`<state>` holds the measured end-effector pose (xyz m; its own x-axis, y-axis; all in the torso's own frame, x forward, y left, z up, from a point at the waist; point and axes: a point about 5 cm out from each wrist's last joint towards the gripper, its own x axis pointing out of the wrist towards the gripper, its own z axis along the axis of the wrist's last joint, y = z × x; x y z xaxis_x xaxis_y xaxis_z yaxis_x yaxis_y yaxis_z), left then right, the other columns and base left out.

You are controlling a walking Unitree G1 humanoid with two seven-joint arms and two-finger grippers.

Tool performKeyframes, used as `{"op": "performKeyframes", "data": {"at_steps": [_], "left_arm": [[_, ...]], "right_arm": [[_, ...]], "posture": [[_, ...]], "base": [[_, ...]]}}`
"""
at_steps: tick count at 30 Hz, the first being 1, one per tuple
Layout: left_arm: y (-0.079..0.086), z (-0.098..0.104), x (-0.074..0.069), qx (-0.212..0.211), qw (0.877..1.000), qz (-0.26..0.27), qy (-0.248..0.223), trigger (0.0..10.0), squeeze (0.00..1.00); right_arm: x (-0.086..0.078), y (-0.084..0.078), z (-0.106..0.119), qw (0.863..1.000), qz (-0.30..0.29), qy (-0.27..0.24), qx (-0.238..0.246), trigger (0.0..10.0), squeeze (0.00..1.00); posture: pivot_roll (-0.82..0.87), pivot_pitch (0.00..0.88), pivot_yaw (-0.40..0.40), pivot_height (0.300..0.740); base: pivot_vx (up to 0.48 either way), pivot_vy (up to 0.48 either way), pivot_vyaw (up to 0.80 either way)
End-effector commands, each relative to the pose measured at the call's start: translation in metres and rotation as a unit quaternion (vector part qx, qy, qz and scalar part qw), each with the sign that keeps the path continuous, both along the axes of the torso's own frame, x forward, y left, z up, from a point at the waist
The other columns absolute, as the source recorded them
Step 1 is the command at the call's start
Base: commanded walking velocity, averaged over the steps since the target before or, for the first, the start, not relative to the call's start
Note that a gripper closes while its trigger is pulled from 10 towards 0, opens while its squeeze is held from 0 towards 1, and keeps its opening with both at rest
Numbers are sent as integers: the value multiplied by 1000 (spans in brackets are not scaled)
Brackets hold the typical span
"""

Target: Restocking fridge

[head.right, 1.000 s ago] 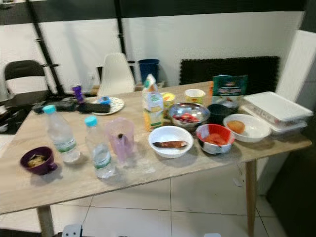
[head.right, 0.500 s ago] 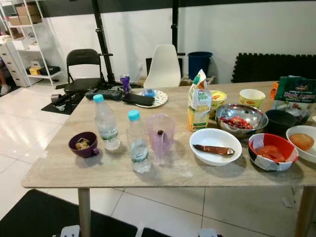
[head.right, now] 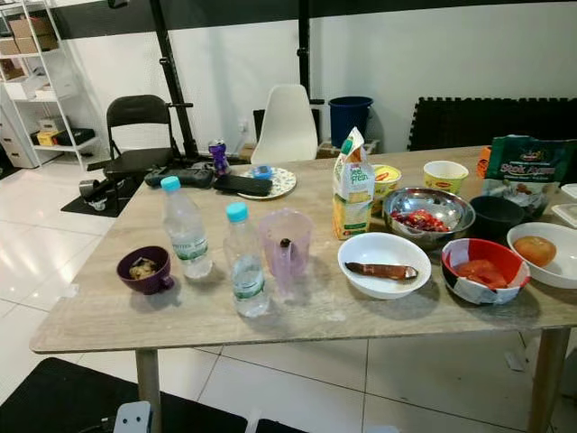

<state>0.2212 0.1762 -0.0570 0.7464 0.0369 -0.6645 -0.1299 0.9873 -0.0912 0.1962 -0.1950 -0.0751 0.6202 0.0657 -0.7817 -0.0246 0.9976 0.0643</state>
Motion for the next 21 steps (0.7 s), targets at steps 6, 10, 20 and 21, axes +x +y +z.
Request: {"op": "performKeyframes", "data": {"at_steps": [6, 10, 20, 21], "left_arm": [[4, -5, -7, -17, 999, 36, 13, 10000, 0], [7, -6, -7, -15, 999, 43, 12, 10000, 0], [8, 2, 1, -12, 999, 33, -20, 10000, 0], [8, 2, 1, -11, 999, 31, -23, 10000, 0]], "right_arm": [[9, -6, 7, 999, 27, -22, -14, 10000, 0], [25, -3, 17, 995, 92, -39, -21, 10000, 0], [78, 19, 70, 946, 272, -165, 63, 10000, 0], [79, 21, 74, 940, 288, -171, 72, 10000, 0]], "posture": [[47, 61, 83, 740], [41, 56, 87, 740], [48, 46, 89, 740], [48, 46, 89, 740]], "base": [[0, 0, 0], [0, 0, 0], [0, 0, 0], [0, 0, 0]]}}
